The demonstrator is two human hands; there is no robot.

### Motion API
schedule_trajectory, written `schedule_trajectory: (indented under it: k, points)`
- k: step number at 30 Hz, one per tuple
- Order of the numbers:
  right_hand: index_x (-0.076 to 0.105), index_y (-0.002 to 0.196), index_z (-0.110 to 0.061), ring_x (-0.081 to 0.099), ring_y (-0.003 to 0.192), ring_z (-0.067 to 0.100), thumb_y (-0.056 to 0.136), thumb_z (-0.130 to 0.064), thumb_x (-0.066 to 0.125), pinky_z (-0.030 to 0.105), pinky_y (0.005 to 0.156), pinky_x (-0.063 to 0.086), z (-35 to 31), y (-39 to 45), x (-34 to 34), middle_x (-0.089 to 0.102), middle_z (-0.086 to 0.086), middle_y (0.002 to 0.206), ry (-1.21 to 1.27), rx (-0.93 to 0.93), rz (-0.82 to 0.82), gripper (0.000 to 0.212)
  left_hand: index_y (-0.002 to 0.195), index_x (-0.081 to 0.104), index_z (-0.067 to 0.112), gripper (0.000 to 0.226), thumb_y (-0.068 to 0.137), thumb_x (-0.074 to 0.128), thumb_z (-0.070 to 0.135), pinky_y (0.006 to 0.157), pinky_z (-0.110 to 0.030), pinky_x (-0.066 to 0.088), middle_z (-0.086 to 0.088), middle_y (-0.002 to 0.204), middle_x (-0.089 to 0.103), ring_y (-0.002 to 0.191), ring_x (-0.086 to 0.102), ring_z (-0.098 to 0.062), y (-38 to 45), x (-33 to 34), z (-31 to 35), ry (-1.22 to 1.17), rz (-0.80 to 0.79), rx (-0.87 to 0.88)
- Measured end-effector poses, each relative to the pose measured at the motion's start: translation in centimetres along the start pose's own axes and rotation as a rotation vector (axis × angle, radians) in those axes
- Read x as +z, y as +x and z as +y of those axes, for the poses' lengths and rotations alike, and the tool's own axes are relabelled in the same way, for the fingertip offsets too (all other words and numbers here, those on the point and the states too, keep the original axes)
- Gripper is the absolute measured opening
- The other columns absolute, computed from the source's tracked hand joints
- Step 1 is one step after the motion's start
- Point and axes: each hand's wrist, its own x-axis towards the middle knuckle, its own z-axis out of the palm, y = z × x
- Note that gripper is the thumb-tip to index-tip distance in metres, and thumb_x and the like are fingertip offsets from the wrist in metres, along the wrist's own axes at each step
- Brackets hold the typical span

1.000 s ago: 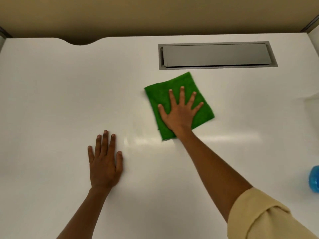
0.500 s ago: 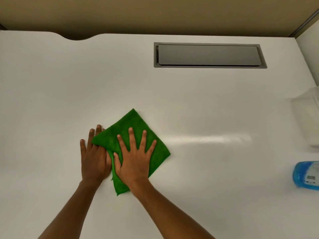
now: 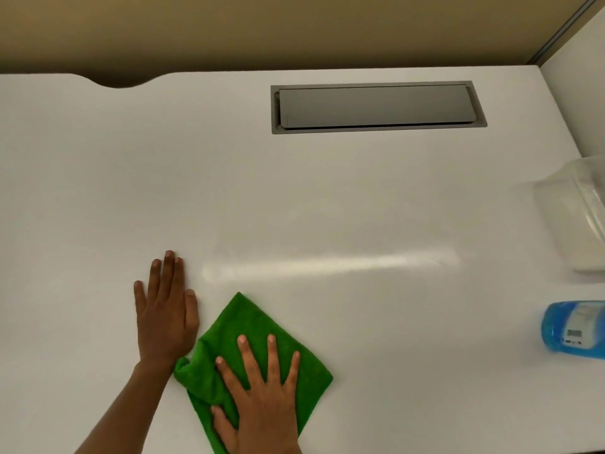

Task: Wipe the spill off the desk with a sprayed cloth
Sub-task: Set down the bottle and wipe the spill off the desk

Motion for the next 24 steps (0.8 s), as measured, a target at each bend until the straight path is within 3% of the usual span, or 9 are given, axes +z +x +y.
schedule_trajectory:
  k: [3, 11, 17, 24]
  points:
    - [0.034, 0.143, -0.049, 0.024, 0.143, 0.041, 0.075, -0.075, 0.047, 0.071, 0.105, 0.018, 3.0, 0.3, -0.6, 0.027, -0.004, 0.160, -0.010, 0.052, 0.061, 0.074, 0.161, 0.019, 0.012, 0.066, 0.099, 0.020, 0.035, 0.124, -0.056, 0.009, -0.003, 0.170, 0.013, 0.157, 0.011, -0.024, 0.0, -0.1, 0.1, 0.000, 0.007, 0.004]
    - [0.023, 0.150, -0.043, 0.006, 0.149, 0.041, 0.083, -0.077, 0.029, 0.070, 0.112, 0.004, 14.7, 3.3, -4.9, 0.013, 0.001, 0.163, -0.092, 0.446, 0.197, 0.076, 0.161, 0.016, 0.012, 0.066, 0.099, 0.021, 0.033, 0.125, -0.055, 0.009, 0.001, 0.171, 0.009, 0.158, 0.008, -0.021, -0.1, 0.0, 0.0, 0.009, 0.004, 0.008]
    - [0.024, 0.150, -0.040, 0.009, 0.147, 0.042, 0.084, -0.073, 0.028, 0.073, 0.109, 0.010, 22.8, 5.6, -8.0, 0.014, 0.003, 0.163, -0.067, 0.693, 0.313, 0.075, 0.161, 0.016, 0.013, 0.066, 0.099, 0.020, 0.033, 0.125, -0.054, 0.009, 0.000, 0.171, 0.009, 0.158, 0.009, -0.022, -0.1, 0.0, 0.1, 0.016, 0.003, 0.004]
    - [0.021, 0.150, -0.039, 0.005, 0.146, 0.046, 0.085, -0.077, 0.021, 0.077, 0.107, 0.006, 25.8, 12.0, -11.2, 0.014, 0.005, 0.163, 0.020, 0.827, 0.414, 0.075, 0.161, 0.017, 0.012, 0.066, 0.099, 0.020, 0.033, 0.125, -0.054, 0.008, 0.000, 0.171, 0.009, 0.158, 0.009, -0.022, -0.1, 0.0, 0.1, 0.017, 0.011, 0.001]
